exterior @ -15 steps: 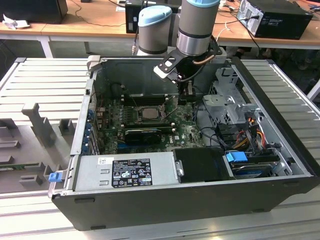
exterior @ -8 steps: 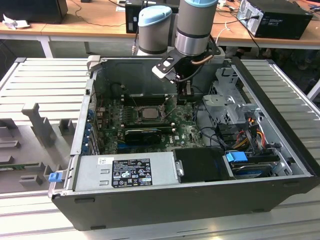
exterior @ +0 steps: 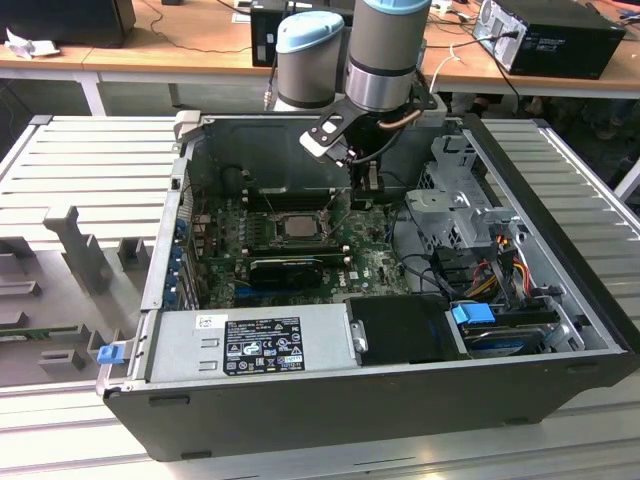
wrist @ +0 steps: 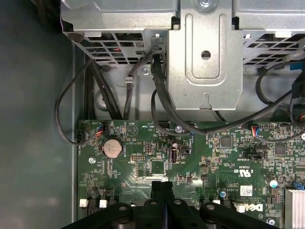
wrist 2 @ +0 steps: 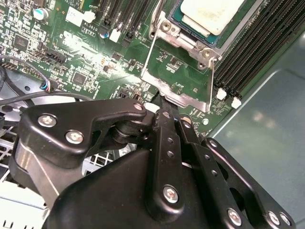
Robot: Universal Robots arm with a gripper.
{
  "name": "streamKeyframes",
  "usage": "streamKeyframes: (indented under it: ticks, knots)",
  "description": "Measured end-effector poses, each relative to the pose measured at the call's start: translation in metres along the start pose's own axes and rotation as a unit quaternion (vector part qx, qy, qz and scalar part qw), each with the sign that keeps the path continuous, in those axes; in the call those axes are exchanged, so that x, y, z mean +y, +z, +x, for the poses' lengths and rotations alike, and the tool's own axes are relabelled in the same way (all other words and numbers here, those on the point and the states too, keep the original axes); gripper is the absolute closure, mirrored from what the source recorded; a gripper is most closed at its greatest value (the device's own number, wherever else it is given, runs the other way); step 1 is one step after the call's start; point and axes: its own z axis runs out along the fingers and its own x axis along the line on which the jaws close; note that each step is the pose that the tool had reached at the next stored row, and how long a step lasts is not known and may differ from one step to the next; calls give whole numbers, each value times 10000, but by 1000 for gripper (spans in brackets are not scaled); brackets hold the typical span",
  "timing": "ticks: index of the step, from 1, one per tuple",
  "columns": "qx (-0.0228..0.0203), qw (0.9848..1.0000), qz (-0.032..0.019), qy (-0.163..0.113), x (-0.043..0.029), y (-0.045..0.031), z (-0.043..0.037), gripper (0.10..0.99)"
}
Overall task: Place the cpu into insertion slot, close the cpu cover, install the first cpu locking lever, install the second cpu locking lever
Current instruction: 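Close the cpu cover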
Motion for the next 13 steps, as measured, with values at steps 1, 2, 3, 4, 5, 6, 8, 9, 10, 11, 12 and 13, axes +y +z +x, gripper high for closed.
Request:
streamKeyframes:
  ticks: [1, 2, 3, 4, 5, 6, 8, 9, 10, 11, 12, 13]
  knots:
    - [0, 10000, 0, 0, -8, 0, 0, 980]
    - [0, 10000, 0, 0, -16, 0, 0, 980]
    - [0, 10000, 0, 0, -26, -1, 0, 980]
    - [0, 10000, 0, 0, -34, -1, 0, 980]
    - [0, 10000, 0, 0, -37, -1, 0, 980]
    - [0, 10000, 0, 0, -39, -1, 0, 980]
    - [-1, 10000, 0, -1, -41, -7, 1, 980]
    - [0, 10000, 0, 0, -42, -15, 0, 980]
    - [0, 10000, 0, 0, -42, -24, 1, 980]
    - [1, 10000, 0, 0, -42, -24, 1, 980]
    - [2, 10000, 0, 0, -42, -24, 1, 980]
    - [0, 10000, 0, 0, -43, -25, 1, 980]
